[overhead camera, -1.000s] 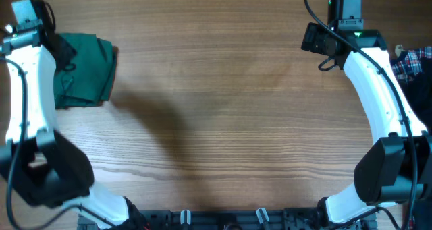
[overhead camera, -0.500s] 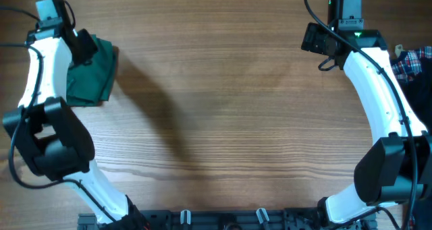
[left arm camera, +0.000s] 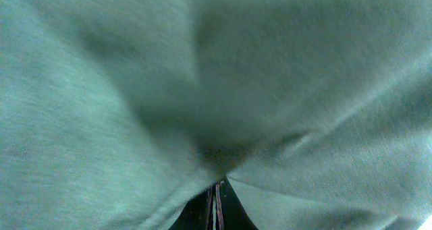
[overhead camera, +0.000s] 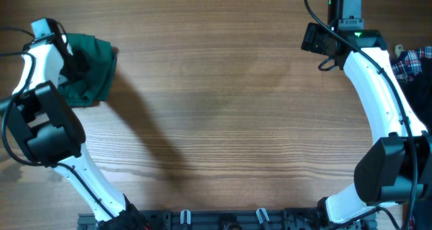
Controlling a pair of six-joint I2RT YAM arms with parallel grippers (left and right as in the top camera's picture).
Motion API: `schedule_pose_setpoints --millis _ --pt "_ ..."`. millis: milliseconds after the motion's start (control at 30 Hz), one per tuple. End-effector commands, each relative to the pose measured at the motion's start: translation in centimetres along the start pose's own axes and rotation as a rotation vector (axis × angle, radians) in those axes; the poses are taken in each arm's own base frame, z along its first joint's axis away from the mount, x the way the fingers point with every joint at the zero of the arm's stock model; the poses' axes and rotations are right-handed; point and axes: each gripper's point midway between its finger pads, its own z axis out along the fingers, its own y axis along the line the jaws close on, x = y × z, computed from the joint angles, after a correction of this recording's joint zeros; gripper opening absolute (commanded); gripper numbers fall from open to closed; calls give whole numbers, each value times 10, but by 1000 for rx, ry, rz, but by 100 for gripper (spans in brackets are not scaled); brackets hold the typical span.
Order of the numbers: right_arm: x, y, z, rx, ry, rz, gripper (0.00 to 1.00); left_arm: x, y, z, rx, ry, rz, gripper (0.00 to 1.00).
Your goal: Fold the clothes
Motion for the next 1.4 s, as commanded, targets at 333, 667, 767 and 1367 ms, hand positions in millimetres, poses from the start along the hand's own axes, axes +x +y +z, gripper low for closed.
schedule_pose_setpoints --millis 333,667,767,1367 --pt "6 0 7 -2 21 -6 100 -29 10 -2 119 -104 -18 4" --pt "6 0 7 -2 21 -6 100 -44 -64 -48 227 -214 131 4" --pt "6 0 7 -2 21 -6 100 -47 -77 -42 192 -237 163 4" --pt "6 0 7 -2 21 -6 100 -44 -38 41 83 -197 133 4"
